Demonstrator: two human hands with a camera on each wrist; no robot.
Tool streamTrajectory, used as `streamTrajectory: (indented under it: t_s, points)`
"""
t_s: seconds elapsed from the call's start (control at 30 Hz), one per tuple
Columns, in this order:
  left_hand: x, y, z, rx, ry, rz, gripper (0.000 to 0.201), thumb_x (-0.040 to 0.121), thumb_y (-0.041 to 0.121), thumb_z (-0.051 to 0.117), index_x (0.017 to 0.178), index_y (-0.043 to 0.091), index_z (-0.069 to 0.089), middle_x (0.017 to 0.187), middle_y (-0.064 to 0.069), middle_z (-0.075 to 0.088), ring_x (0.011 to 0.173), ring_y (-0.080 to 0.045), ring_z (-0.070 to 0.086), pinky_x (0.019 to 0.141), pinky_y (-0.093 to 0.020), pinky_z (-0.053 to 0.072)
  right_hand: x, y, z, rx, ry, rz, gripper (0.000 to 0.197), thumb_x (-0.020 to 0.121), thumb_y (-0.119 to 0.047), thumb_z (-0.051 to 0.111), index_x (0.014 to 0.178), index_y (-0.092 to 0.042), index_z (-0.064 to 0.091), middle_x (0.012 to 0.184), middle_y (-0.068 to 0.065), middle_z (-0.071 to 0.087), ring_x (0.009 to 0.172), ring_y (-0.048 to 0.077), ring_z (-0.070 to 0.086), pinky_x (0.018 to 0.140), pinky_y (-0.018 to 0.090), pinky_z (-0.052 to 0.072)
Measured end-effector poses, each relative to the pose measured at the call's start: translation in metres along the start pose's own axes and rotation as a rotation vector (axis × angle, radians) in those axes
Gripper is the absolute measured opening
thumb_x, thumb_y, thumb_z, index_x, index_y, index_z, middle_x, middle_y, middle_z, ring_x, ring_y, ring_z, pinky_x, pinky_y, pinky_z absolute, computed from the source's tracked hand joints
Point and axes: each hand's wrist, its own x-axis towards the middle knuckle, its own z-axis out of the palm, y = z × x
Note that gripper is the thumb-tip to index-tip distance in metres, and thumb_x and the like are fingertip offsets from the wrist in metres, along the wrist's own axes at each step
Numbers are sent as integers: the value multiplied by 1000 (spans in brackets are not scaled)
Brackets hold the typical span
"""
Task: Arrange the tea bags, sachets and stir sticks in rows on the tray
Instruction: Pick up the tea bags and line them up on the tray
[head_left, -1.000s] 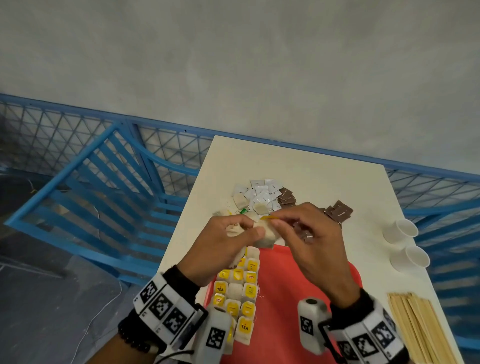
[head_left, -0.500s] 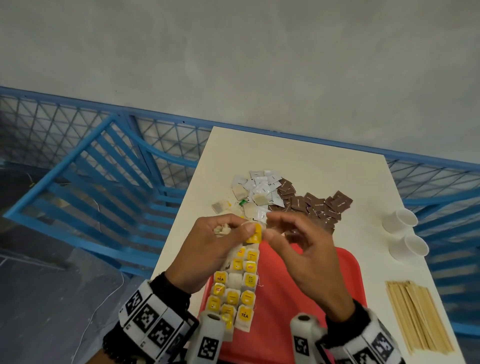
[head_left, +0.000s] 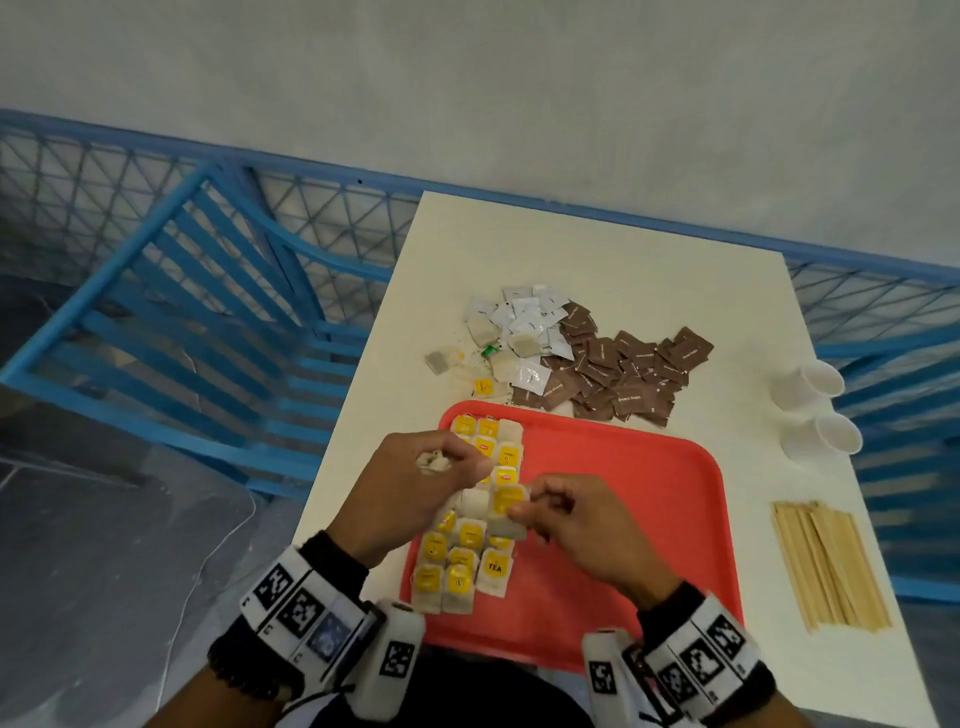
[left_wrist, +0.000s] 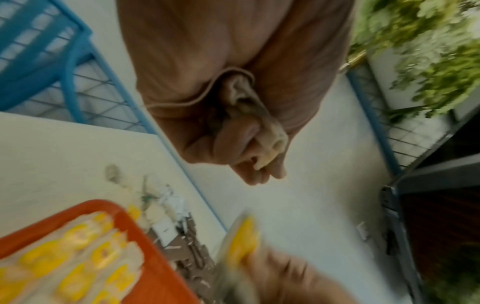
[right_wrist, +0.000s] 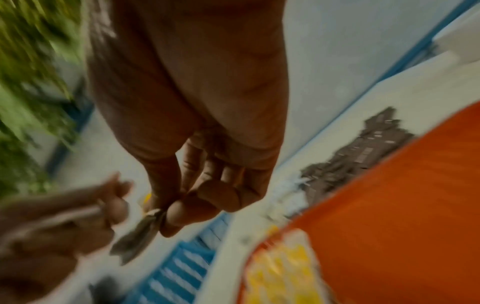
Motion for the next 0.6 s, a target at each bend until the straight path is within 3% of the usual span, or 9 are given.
streamTrajectory:
  t_s: [0.07,0.1,0.13,0.2,0.27,0.33,0.43,0.6]
  points:
    - [-3,-22,-10,38,-9,-84,14,89,19,73,84,6,74,59,13,64,44,5,50,45,-10,39,-2,51,14,-197,-36,101,34,86,-12,74,59,-20,55,49,-3,55,47,-2,43,52,20,34]
    - [-4,-34,-14,105,-29,-109,13,89,22,73,82,11,74,60,15,64,45,5,51,47,-11,39,-4,73,21,-286,-60,157,40,85,-12,75,55,-22,50,47,-10,54,45,-3,43,52,20,33]
    - [-5,-47,-18,231,-62,-117,12,89,25,73,79,18,75,62,19,65,50,7,54,51,-11,40,-7,90,28,-346,-86,204,42,83,-14,76,52,-25,49,45,-17,52,45,-3,44,52,21,33]
    - [-6,-75,-22,516,-181,-99,13,88,30,73,76,31,73,72,25,67,70,8,61,67,-11,44,-8,110,42,-407,-124,255,39,78,-20,79,50,-29,52,47,-15,52,46,-2,46,54,21,36]
    - [-7,-99,-15,686,-308,-91,6,88,33,71,85,31,76,91,19,68,89,1,61,85,-27,48,-6,114,52,-398,-122,274,37,76,-20,79,53,-27,51,49,-11,54,46,-2,47,55,21,38]
    - [-8,-117,-3,885,-470,-54,16,93,33,63,105,30,73,113,9,62,106,-13,59,94,-36,46,-4,116,60,-378,-90,289,38,74,-16,80,55,-27,49,48,-14,55,46,-3,48,53,17,38]
    - [-8,-128,12,1114,-653,1,27,96,28,51,118,28,66,127,4,54,114,-26,57,92,-41,46,-4,121,68,-391,-32,335,37,71,-15,81,59,-26,47,51,-11,53,51,0,46,56,24,41]
    - [-7,-144,18,1202,-796,25,26,98,24,47,117,20,65,125,-2,53,114,-34,57,86,-44,46,-11,123,77,-379,57,377,33,67,-24,82,64,-22,50,64,-5,62,61,12,54,60,29,43]
